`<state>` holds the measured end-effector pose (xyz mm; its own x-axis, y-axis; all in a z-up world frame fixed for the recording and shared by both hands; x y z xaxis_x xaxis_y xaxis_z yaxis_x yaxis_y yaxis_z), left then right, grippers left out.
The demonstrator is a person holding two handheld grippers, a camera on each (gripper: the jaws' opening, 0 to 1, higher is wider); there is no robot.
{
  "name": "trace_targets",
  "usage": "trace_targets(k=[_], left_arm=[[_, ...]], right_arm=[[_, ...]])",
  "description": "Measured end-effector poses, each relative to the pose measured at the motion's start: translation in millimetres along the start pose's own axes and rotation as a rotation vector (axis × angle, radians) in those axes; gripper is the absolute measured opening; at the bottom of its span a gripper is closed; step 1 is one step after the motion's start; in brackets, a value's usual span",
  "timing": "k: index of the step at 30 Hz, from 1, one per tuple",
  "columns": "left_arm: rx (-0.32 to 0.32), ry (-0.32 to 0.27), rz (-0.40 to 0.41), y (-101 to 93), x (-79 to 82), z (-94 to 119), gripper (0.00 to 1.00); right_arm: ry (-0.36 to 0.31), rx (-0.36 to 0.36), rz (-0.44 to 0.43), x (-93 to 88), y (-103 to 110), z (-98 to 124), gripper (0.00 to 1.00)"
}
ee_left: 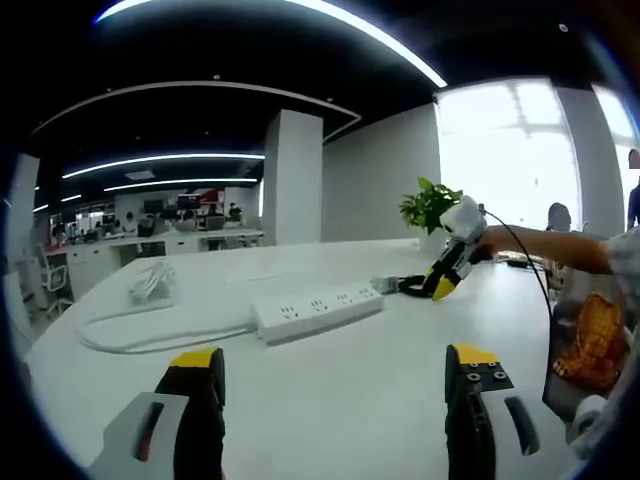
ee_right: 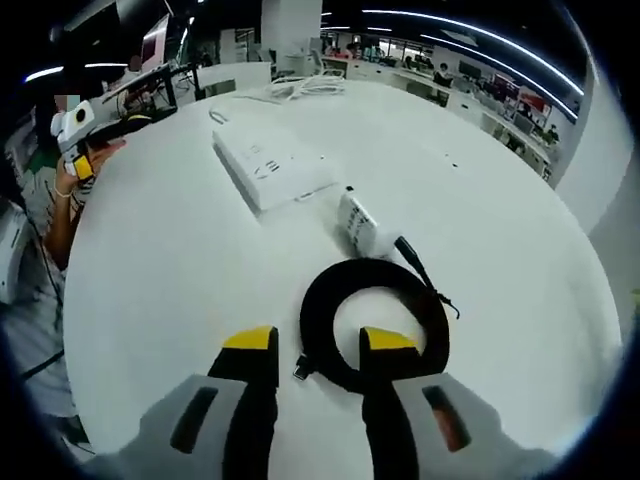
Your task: Straighten the power strip on the desk, plug the charger into it
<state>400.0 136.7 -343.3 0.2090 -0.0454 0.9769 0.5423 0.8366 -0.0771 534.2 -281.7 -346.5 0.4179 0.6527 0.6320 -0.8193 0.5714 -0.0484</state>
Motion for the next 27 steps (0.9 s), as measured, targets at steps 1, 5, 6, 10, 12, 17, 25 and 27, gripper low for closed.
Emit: trace_targets(k=[1, 5, 6, 10, 12, 17, 25, 27], left_arm=[[-0.001, 0.002, 0.001, 0.0, -0.3, 0, 0.92], [-0.001, 0.001, 0.003, 0.0, -0.4, 0, 0.92], [-0.001, 0.000, 0.003, -0.2, -0.4, 0, 0.92], [-0.002, -0.005, 0.005, -1.0, 0.0, 1, 0.92], [-0.002, -0.005, 0.005, -1.4, 0.0, 1, 0.92], [-0.004, -0.006, 0.003, -2.5, 0.4, 2, 0.92], [-0.004, -0.016, 0.000, -4.0, 3.4, 5, 0.92], [-0.001, -0.013, -0.003, -3.1, 3.4, 5, 0.92]], right_arm=[[-0.002, 0.012, 0.000, 0.4, 1, -1, 0.23], [0.008, 0.028, 0.004, 2.1, 2, -3, 0.20], [0.014, 0.036, 0.008, 2.5, 2, -3, 0.17], [0.033, 0.047, 0.003, 4.4, 3, -4, 0.13], [0.039, 0.048, 0.000, 4.3, 3, -5, 0.13], [0.042, 0.043, -0.001, 7.0, 5, -7, 0.09], [-0.068, 0.063, -0.142, 12.2, 7, -5, 0.05], [-0.124, 0.064, -0.174, 14.0, 7, -3, 0.04]])
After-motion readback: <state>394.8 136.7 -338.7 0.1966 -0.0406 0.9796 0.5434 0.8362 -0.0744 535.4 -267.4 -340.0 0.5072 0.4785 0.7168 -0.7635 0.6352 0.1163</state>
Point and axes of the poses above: the point that each gripper's makers call its tool centre point, and the gripper's own axes: z roughly backward along the fingers, y roughly to its left, x roughly out of its top, the point moved 10 cm from there along z, roughly backward along the fingers, and after that the axes turned 3 degrees about x, right-handed, at the moved point
